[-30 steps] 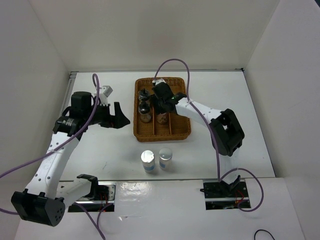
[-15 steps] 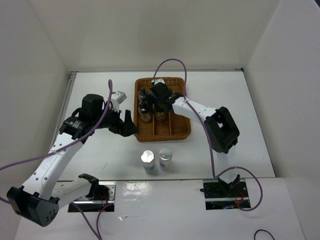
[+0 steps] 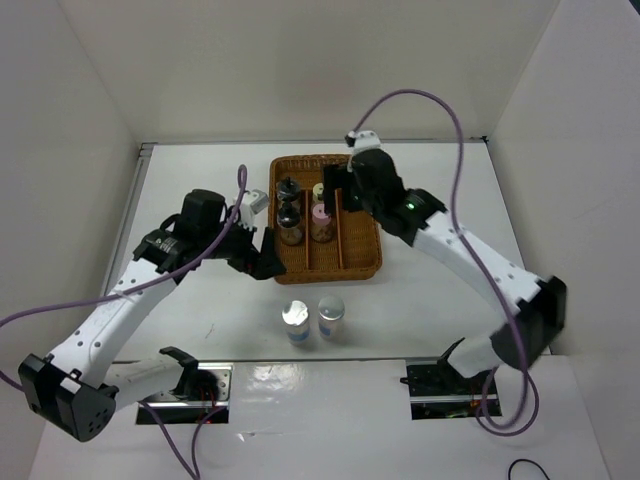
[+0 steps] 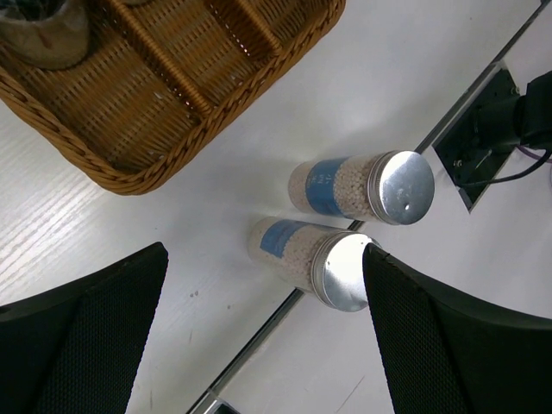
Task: Organize the condiment bottles
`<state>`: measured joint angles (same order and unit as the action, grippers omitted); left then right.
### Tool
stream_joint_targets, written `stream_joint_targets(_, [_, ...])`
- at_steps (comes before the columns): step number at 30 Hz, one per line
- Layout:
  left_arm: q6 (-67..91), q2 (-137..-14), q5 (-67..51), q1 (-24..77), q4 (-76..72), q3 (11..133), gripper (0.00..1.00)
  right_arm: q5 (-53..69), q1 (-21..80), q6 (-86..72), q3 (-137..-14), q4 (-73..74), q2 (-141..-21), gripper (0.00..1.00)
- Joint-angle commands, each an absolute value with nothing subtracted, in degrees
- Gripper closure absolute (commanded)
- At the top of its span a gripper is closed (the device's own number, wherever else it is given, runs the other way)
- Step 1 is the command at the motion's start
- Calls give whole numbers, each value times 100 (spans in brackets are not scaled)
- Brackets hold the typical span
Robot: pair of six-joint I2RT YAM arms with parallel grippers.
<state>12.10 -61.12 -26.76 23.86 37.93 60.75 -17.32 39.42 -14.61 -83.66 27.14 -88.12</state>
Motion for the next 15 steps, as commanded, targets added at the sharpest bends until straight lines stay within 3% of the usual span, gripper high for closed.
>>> stream_joint_targets(1, [1063,-6240,-2742,2452,3691,6144,1,-1117,3938,-1380,-7447,2567,-7719,1])
stream_joint_targets(5, [1195,-6293,-2629,2505,3507,6039,1,-28,3990,-1064,-6435,2435,-6603,1])
stream_joint_targets(9, [1195,-6415,-2374,2558,3559,6108,1,166,4464,-1063,-5724,2741,-5689,1])
stream_joint_targets(15, [1327,-6661,-1838,2558,3796,6284,1,677,4526,-1327,-5388,3015,-5186,1])
